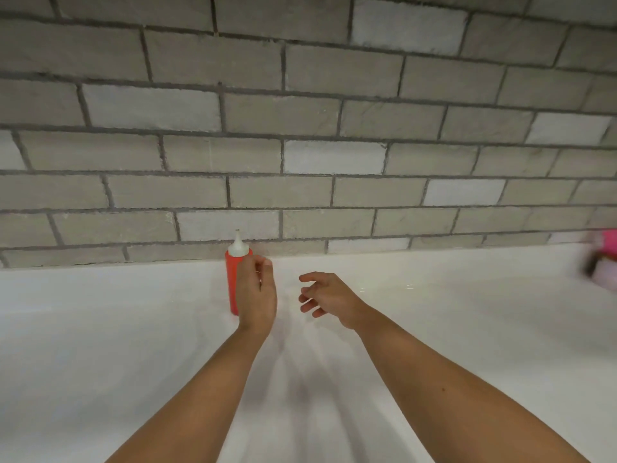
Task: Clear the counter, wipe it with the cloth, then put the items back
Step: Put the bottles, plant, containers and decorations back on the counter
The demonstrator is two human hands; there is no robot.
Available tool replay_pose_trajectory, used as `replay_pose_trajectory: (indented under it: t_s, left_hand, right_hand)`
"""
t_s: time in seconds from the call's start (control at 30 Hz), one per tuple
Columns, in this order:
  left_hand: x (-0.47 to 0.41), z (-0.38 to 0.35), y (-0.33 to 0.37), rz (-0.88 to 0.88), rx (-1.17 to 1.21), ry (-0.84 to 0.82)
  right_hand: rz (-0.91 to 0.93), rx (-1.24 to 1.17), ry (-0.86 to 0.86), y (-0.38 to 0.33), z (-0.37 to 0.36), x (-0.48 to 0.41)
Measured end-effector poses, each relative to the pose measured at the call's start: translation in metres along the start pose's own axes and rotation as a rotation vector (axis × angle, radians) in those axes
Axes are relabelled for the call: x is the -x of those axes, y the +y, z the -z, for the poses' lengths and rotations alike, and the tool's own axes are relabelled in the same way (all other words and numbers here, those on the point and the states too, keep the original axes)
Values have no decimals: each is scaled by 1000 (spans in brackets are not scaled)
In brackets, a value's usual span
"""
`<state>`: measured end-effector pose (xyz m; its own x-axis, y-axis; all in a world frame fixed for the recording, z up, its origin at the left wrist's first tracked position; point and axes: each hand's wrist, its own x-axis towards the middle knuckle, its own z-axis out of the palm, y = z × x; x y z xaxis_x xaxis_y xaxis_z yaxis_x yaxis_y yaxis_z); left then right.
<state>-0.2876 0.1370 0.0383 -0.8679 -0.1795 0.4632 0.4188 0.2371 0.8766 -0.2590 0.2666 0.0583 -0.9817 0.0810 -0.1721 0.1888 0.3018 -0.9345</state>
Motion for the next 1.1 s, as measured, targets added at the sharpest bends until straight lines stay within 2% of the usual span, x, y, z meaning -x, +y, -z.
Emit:
replay_pose_trajectory:
  t_s: [0.27,0.5,0.67,1.1]
  left_hand:
    - [58,-68,44,-64,66,-202]
    - [126,-133,115,25,211,-457]
    - [194,-187,164,11,301,-591]
    - [361,-316,260,-30,371,-784]
  right_hand:
    - [-37,6,204,23,81,76]
    - [-27,21,380,57,170,161]
    - [-30,18,492,89,238,232]
    - [-220,-13,771,205,395,396]
